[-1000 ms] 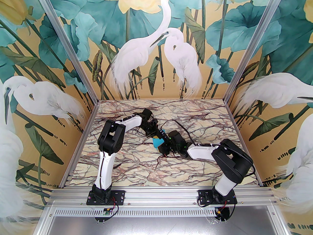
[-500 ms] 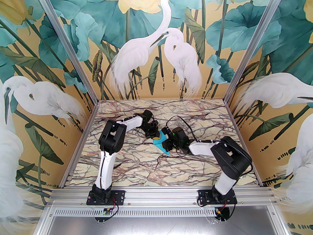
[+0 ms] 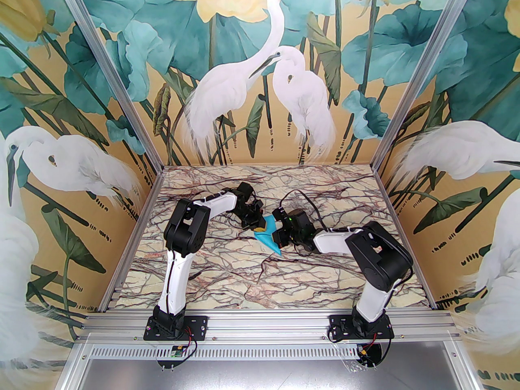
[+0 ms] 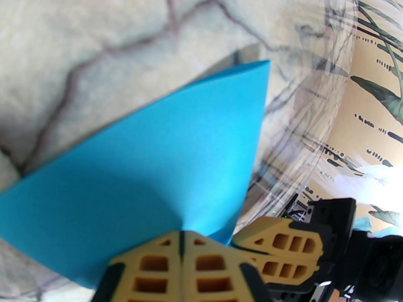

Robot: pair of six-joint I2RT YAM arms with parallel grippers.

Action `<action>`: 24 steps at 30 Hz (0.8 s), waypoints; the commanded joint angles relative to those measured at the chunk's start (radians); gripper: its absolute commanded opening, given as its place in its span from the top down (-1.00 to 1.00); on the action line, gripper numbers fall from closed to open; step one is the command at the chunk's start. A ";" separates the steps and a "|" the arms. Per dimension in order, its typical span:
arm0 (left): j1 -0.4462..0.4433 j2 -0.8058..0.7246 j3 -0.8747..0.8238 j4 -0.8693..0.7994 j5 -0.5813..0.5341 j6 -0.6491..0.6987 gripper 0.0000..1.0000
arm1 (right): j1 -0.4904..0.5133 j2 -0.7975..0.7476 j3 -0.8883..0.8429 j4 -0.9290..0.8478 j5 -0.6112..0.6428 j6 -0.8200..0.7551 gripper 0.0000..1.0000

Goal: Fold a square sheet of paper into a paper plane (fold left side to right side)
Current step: Third fold the triangle at the center of the table.

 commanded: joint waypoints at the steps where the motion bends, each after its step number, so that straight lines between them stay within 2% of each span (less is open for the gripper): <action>1: -0.016 0.003 -0.032 -0.011 -0.054 0.002 1.00 | -0.008 0.022 0.021 -0.009 0.020 0.002 1.00; 24: -0.016 -0.009 -0.041 0.005 -0.049 -0.008 0.97 | -0.011 0.058 0.007 -0.044 0.025 0.004 1.00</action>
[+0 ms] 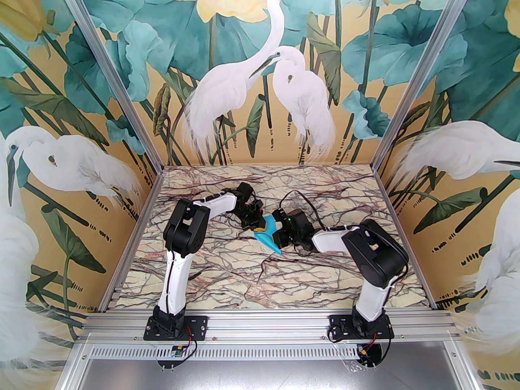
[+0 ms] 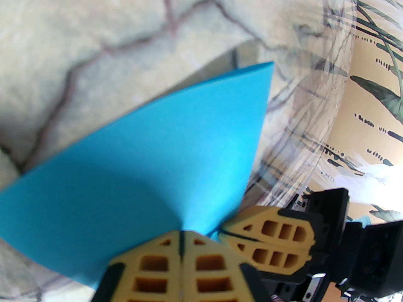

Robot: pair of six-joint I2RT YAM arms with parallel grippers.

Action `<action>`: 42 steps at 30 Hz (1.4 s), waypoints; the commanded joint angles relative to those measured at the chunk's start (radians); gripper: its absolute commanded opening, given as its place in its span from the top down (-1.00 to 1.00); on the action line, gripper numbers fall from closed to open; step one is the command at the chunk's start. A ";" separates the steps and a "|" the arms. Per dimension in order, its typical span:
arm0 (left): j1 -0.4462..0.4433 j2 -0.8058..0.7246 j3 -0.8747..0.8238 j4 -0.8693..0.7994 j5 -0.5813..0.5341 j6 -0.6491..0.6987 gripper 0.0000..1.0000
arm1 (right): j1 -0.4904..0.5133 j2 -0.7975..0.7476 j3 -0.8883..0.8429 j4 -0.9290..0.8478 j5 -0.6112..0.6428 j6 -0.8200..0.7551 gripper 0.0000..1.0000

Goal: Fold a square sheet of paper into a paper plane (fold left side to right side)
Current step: Third fold the triangle at the center of the table.

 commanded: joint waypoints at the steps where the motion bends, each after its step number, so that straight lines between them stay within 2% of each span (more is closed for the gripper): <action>1: -0.015 -0.002 -0.026 -0.010 -0.046 -0.006 0.94 | -0.004 0.024 -0.006 -0.032 0.018 0.005 1.00; 9: 0.022 -0.046 0.043 -0.001 -0.018 -0.028 0.36 | -0.005 0.031 -0.008 -0.079 0.012 -0.009 1.00; 13: 0.056 -0.083 0.089 -0.005 -0.022 -0.035 0.28 | -0.005 0.033 -0.010 -0.095 0.015 -0.013 1.00; 15: 0.072 -0.123 0.077 0.002 -0.032 -0.037 0.34 | -0.005 0.035 -0.010 -0.096 0.014 -0.010 1.00; 18: 0.077 -0.211 -0.009 0.045 -0.034 -0.029 0.61 | -0.005 0.034 -0.008 -0.093 0.014 -0.009 1.00; 21: 0.074 -0.299 -0.149 0.128 0.015 -0.046 0.84 | -0.005 0.034 -0.003 -0.096 0.015 -0.010 1.00; 24: 0.048 -0.357 -0.271 0.209 0.061 -0.061 0.96 | -0.005 0.034 0.001 -0.105 0.015 -0.012 1.00; 32: -0.045 -0.347 -0.388 0.392 0.071 -0.160 1.00 | -0.005 0.036 0.005 -0.122 0.014 -0.018 1.00; 42: -0.060 -0.298 -0.446 0.431 0.020 -0.140 1.00 | -0.005 0.040 0.010 -0.131 0.010 -0.021 1.00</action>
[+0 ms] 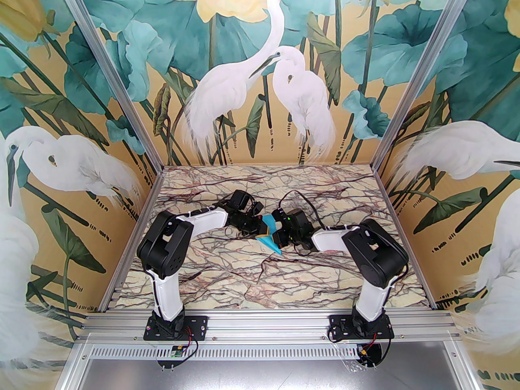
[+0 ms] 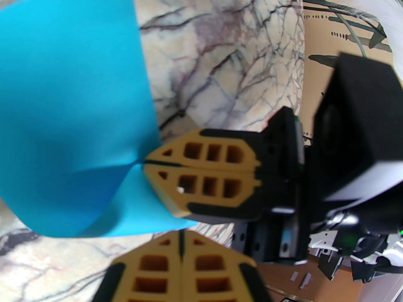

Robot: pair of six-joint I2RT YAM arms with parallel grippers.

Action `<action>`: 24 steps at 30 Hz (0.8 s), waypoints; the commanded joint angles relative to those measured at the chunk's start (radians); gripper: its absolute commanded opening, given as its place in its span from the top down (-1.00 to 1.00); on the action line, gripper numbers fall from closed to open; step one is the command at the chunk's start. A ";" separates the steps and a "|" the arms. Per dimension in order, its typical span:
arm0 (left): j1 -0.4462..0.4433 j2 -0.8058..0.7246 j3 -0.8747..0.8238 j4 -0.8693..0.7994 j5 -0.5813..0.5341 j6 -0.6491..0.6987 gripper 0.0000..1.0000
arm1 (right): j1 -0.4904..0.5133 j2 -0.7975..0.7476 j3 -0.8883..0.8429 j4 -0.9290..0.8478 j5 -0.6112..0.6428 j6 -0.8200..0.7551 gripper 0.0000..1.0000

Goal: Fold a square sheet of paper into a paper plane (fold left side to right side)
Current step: Third fold the triangle at the center of the table.

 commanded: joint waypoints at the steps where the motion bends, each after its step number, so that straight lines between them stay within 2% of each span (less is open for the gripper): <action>1: -0.002 0.026 -0.018 0.032 -0.023 0.005 1.00 | -0.005 0.038 -0.006 -0.094 0.010 -0.010 1.00; 24: -0.002 0.029 -0.096 0.085 -0.090 0.022 1.00 | -0.005 0.038 -0.002 -0.103 0.013 -0.013 1.00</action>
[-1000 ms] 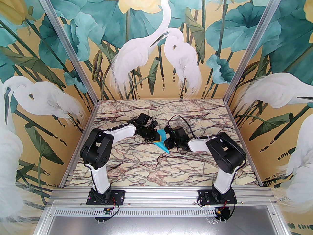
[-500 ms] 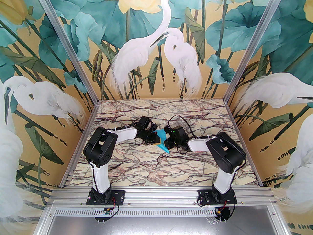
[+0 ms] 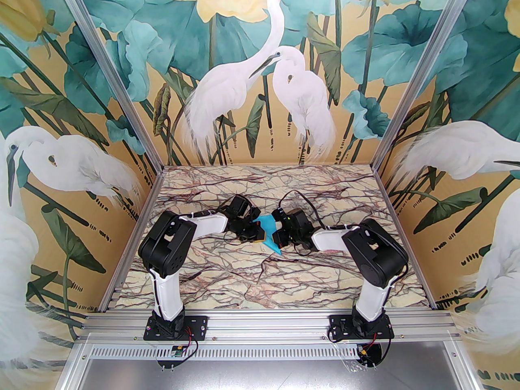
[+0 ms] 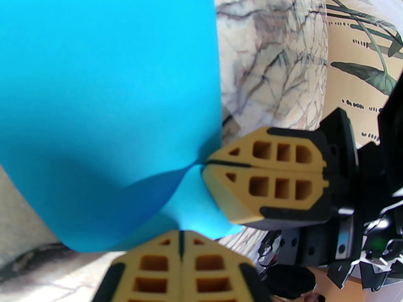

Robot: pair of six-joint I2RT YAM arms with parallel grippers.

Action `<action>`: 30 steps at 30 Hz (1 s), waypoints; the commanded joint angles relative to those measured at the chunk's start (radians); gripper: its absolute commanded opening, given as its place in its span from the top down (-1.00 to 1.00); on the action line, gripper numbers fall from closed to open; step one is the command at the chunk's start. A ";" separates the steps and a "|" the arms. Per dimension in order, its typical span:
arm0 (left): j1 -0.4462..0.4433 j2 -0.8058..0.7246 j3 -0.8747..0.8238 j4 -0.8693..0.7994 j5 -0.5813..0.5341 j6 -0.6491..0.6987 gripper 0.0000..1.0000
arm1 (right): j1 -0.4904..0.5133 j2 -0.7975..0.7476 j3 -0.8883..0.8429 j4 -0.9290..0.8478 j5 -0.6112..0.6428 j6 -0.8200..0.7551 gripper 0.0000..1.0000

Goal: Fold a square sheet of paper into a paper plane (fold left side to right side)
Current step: Third fold the triangle at the center of the table.

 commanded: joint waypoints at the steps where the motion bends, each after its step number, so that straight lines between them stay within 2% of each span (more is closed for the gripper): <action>1: -0.002 0.024 -0.020 0.016 -0.021 0.016 1.00 | -0.004 0.035 -0.007 -0.092 0.017 -0.012 1.00; 12: -0.002 0.049 -0.037 0.024 -0.058 0.018 1.00 | -0.005 0.014 0.009 -0.103 0.021 0.000 1.00; 15: -0.002 0.056 -0.040 0.018 -0.074 0.022 1.00 | -0.005 -0.020 0.026 -0.112 0.033 0.017 0.82; 21: -0.002 0.066 -0.059 0.018 -0.084 0.022 1.00 | -0.027 -0.129 0.054 -0.167 0.056 0.067 0.31; 23: -0.002 0.066 -0.062 0.014 -0.084 0.025 1.00 | -0.029 -0.171 0.057 -0.219 0.056 0.077 0.25; 26: -0.002 0.060 -0.063 0.014 -0.081 0.025 1.00 | -0.029 -0.232 0.048 -0.292 0.021 0.122 0.32; 30: -0.002 0.056 -0.062 0.009 -0.082 0.026 1.00 | -0.016 -0.286 0.043 -0.390 -0.073 0.226 0.80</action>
